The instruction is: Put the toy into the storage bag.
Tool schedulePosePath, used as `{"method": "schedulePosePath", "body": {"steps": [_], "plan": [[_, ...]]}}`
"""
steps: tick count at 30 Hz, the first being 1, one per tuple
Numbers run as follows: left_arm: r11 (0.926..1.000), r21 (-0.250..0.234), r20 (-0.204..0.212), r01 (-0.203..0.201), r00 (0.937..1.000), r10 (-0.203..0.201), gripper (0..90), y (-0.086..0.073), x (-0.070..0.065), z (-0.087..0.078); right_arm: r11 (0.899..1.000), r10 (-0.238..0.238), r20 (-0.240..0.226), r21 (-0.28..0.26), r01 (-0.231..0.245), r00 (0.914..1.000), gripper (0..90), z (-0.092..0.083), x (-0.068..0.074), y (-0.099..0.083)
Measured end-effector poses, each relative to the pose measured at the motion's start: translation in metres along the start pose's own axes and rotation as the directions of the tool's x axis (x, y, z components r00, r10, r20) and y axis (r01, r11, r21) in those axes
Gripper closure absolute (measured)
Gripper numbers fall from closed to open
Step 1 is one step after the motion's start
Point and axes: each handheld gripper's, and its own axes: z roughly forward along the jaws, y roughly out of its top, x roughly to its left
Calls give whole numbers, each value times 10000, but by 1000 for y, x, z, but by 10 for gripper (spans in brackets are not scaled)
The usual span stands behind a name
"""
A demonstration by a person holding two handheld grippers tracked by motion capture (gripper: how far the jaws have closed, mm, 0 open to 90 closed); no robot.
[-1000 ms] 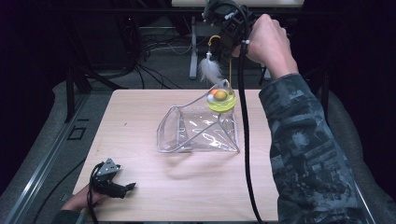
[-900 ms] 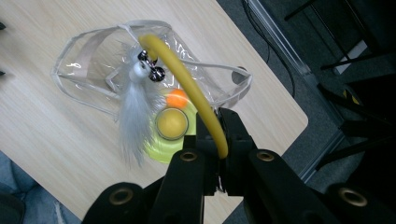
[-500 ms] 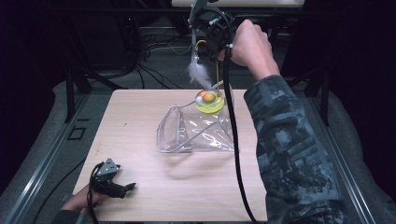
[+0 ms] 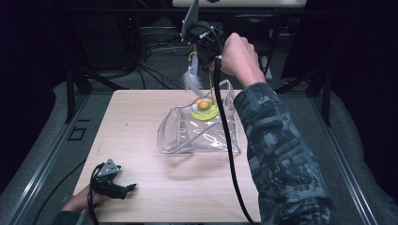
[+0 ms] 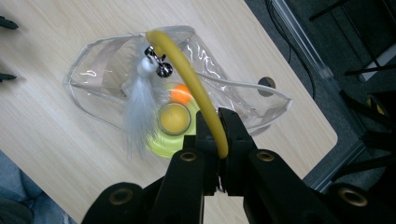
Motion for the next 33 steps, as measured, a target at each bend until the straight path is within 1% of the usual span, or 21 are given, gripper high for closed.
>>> {"method": "schedulePosePath", "body": {"steps": [4,6,7,8,13,15,17,23,24,25,30,31,33], "plan": [[10000,3,-2,-3,10000,3,2,0,0,0,9999,-96,2,106,96,10000,873,10,3,2],[10000,-8,-4,2,10000,-2,1,0,0,0,10000,-36,-11,56,36,10000,873,12,4,2],[10000,0,-6,0,10000,0,1,0,0,0,9999,-47,-24,120,47,10000,873,17,5,1],[10000,-3,-8,1,10000,-1,1,0,0,0,9996,-103,2,252,103,9999,873,19,4,2],[10000,-1,-7,3,10000,-3,1,0,0,0,9989,-57,-58,471,60,10000,873,30,5,-1],[10000,0,-8,0,10000,0,2,0,0,0,9988,35,-103,489,-29,9999,873,36,5,-2],[10000,0,-8,2,10000,-2,2,0,0,0,9982,-9,-151,599,18,9999,873,39,5,-3],[10000,0,-7,2,10000,-2,1,0,0,0,9980,8,-200,637,5,9998,873,53,6,-8],[10000,-1,-9,0,10000,0,1,0,0,0,9973,-33,-207,734,49,9998,873,54,6,-9],[10000,-2,-4,-2,10000,2,1,0,0,0,9971,17,-237,764,1,9997,874,56,7,-9],[10000,-4,-9,6,10000,-6,1,0,0,0,9956,-43,-329,934,74,9994,873,67,8,-15],[10000,-4,-9,2,10000,-2,2,0,0,0,9963,31,-379,856,1,9993,873,70,9,-17],[10000,-2,-4,-1,10000,1,2,0,0,0,9951,-22,-382,984,59,9993,873,74,9,-18]]}}
